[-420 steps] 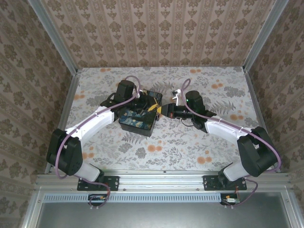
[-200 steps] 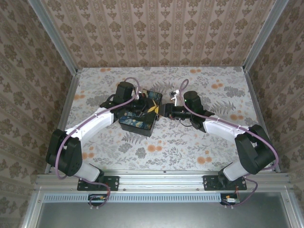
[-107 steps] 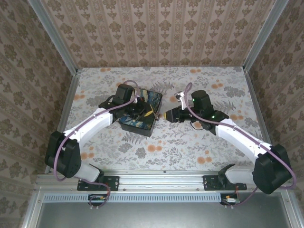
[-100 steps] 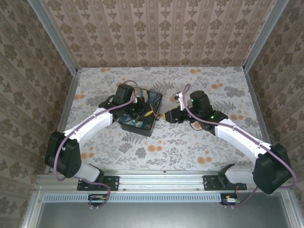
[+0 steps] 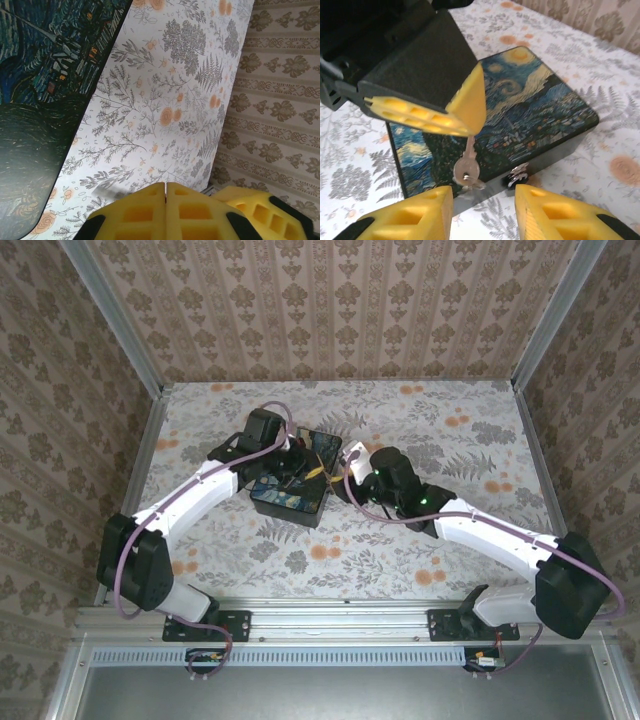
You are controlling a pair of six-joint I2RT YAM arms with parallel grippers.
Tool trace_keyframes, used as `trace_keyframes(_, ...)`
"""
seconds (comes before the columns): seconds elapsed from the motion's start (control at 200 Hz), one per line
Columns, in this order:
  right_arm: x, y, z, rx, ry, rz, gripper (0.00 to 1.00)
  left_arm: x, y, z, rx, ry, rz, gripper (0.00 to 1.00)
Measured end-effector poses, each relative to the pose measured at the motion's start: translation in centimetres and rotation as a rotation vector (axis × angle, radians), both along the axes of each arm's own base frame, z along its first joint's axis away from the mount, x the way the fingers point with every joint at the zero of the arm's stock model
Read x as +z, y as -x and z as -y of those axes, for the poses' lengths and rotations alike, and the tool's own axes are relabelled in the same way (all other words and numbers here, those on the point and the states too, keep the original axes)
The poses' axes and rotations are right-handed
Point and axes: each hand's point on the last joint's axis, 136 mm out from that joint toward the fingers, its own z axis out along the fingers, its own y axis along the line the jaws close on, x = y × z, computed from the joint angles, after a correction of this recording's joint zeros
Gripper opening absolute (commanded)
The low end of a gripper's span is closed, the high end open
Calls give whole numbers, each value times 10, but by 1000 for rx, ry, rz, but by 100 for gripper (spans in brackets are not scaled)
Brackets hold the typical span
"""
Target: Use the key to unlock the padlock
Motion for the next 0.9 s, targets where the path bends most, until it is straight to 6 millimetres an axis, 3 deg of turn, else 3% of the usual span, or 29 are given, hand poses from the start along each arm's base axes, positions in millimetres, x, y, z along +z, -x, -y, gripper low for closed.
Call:
trace_keyframes(0.27,-6,-7,-5,-6,39,36,40,-2,-1,1,0,-3,-9,0)
trace_keyframes(0.465,-32,-5,-19,31,89,5,43,-3,-3,2,8,-1,-20,0)
trace_keyframes(0.9,-22,-13,-22,14,74,58,25,-2,-3,4,9,11,-25,0)
